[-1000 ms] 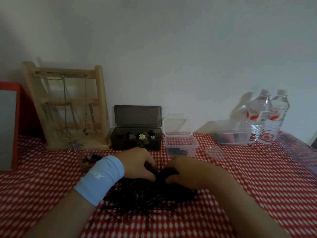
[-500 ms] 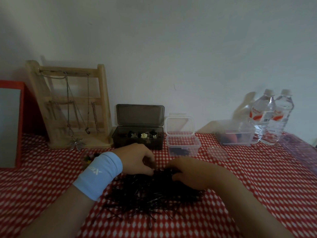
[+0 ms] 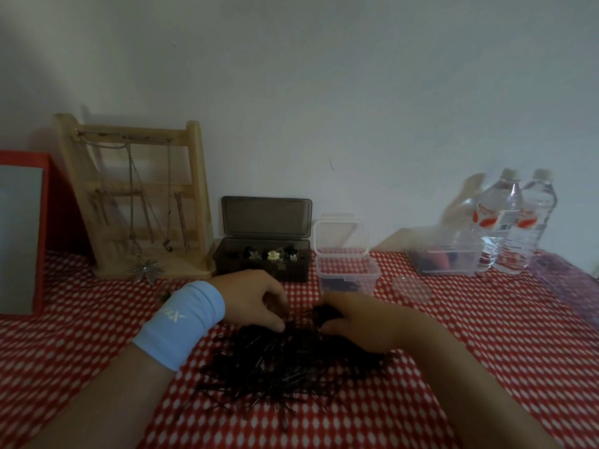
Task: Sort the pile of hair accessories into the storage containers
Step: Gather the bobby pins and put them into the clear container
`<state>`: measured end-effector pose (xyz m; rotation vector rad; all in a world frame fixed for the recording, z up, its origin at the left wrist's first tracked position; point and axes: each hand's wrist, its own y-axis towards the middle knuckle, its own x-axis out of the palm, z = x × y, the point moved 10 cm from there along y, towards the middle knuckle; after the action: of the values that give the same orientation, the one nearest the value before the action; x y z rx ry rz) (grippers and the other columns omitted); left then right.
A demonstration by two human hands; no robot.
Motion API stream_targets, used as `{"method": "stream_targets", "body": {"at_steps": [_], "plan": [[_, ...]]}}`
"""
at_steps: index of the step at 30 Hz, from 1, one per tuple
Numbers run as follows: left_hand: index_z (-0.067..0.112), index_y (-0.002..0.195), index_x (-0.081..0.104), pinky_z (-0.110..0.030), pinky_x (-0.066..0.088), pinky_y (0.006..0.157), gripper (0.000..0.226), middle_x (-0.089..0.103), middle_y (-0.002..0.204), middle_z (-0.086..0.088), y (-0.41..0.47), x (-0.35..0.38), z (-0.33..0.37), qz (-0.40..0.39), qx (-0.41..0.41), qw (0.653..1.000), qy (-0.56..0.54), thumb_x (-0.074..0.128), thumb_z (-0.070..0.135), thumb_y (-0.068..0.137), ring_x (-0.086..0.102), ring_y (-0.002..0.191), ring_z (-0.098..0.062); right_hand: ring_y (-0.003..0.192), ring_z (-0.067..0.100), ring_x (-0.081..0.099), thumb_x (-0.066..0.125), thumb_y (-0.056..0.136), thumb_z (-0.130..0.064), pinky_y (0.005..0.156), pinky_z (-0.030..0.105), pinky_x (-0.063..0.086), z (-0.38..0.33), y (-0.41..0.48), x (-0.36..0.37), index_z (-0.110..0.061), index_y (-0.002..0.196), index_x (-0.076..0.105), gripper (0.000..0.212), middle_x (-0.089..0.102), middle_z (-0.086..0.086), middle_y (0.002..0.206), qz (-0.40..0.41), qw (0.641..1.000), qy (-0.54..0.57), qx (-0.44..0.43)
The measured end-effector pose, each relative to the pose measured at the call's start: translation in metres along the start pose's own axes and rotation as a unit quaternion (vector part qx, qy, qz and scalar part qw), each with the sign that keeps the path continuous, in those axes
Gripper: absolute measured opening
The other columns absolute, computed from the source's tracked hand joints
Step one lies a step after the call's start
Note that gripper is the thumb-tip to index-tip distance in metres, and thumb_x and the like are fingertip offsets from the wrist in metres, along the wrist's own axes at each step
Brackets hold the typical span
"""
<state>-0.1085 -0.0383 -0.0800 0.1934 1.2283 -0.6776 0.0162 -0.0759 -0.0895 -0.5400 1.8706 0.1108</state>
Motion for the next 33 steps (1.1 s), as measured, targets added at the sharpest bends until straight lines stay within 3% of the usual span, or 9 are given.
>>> {"method": "stream_targets", "body": {"at_steps": [4, 9, 11, 13, 15, 20, 24, 29, 33], "plan": [[0.031, 0.117, 0.067, -0.018, 0.049, 0.087, 0.037, 0.064, 0.111, 0.016, -0.002, -0.001, 0.000, -0.006, 0.010, 1.000, -0.001, 0.073, 0.044, 0.083, 0.060, 0.098, -0.003, 0.104, 0.003, 0.055, 0.056, 0.101, -0.026, 0.086, 0.012, 0.042, 0.002, -0.006, -0.021, -0.025, 0.129, 0.056, 0.028, 0.059, -0.010, 0.122, 0.063, 0.992, 0.107, -0.005], [0.029, 0.127, 0.058, -0.015, 0.046, 0.085, 0.052, 0.061, 0.107, 0.018, -0.004, -0.009, 0.008, 0.011, 0.032, 0.996, -0.077, 0.073, 0.048, 0.081, 0.059, 0.098, 0.000, 0.110, 0.007, 0.065, 0.061, 0.098, -0.016, 0.098, 0.032, 0.053, 0.006, -0.001, -0.027, -0.024, 0.126, 0.059, 0.030, 0.069, -0.007, 0.118, 0.117, 0.943, 0.312, -0.027], [0.031, 0.115, 0.066, -0.020, 0.049, 0.088, 0.041, 0.067, 0.102, 0.015, -0.004, -0.012, 0.014, 0.023, 0.047, 0.992, -0.119, 0.072, 0.052, 0.080, 0.063, 0.095, 0.000, 0.110, 0.012, 0.067, 0.059, 0.098, -0.007, 0.098, 0.034, 0.054, 0.002, -0.001, -0.029, -0.016, 0.126, 0.062, 0.030, 0.072, 0.000, 0.118, 0.130, 0.917, 0.374, -0.043], [0.028, 0.097, 0.073, -0.013, 0.048, 0.078, 0.028, 0.072, 0.090, 0.014, -0.005, -0.016, 0.023, 0.037, 0.067, 0.987, -0.144, 0.068, 0.052, 0.084, 0.064, 0.081, 0.005, 0.106, 0.021, 0.070, 0.061, 0.095, -0.003, 0.095, 0.036, 0.056, 0.001, 0.001, -0.028, -0.010, 0.119, 0.067, 0.025, 0.074, 0.006, 0.112, 0.146, 0.897, 0.415, -0.050], [0.023, 0.090, 0.075, -0.008, 0.042, 0.066, 0.026, 0.074, 0.081, 0.014, -0.007, -0.018, 0.029, 0.040, 0.076, 0.984, -0.154, 0.062, 0.046, 0.090, 0.062, 0.069, 0.007, 0.100, 0.027, 0.072, 0.069, 0.090, -0.007, 0.091, 0.038, 0.058, 0.002, 0.002, -0.023, -0.008, 0.110, 0.072, 0.020, 0.076, 0.009, 0.104, 0.157, 0.886, 0.433, -0.043], [0.020, 0.087, 0.075, -0.021, 0.050, 0.084, 0.024, 0.076, 0.085, 0.007, -0.011, -0.019, 0.029, 0.022, 0.084, 0.982, -0.167, 0.061, 0.038, 0.094, 0.069, 0.081, -0.003, 0.092, 0.030, 0.074, 0.081, 0.079, -0.013, 0.086, 0.038, 0.060, 0.008, 0.001, -0.021, -0.015, 0.101, 0.078, 0.022, 0.077, 0.013, 0.093, 0.176, 0.876, 0.448, -0.026], [0.024, 0.091, 0.073, -0.020, 0.050, 0.078, 0.021, 0.076, 0.083, 0.010, -0.010, -0.026, 0.029, 0.064, 0.085, 0.980, -0.166, 0.059, 0.039, 0.095, 0.069, 0.077, -0.002, 0.098, 0.043, 0.068, 0.084, 0.068, -0.028, 0.090, 0.047, 0.057, 0.009, 0.002, -0.022, -0.024, 0.097, 0.080, 0.029, 0.073, 0.026, 0.097, 0.190, 0.875, 0.446, -0.023], [0.029, 0.088, 0.071, -0.024, 0.050, 0.085, 0.018, 0.074, 0.081, 0.011, -0.011, -0.030, 0.030, 0.076, 0.096, 0.983, -0.138, 0.056, 0.033, 0.097, 0.066, 0.080, 0.000, 0.096, 0.026, 0.074, 0.071, 0.089, -0.014, 0.091, 0.038, 0.058, 0.005, 0.002, -0.023, -0.020, 0.113, 0.073, 0.024, 0.077, 0.011, 0.097, 0.155, 0.885, 0.437, -0.042], [0.033, 0.080, 0.069, -0.018, 0.048, 0.082, 0.020, 0.073, 0.080, 0.012, -0.013, -0.026, 0.026, 0.041, 0.091, 0.986, -0.131, 0.059, 0.029, 0.096, 0.066, 0.079, 0.000, 0.087, 0.015, 0.073, 0.068, 0.090, -0.001, 0.078, 0.028, 0.058, 0.003, 0.000, -0.026, -0.013, 0.104, 0.075, 0.021, 0.078, 0.005, 0.095, 0.163, 0.873, 0.457, -0.050]]}}
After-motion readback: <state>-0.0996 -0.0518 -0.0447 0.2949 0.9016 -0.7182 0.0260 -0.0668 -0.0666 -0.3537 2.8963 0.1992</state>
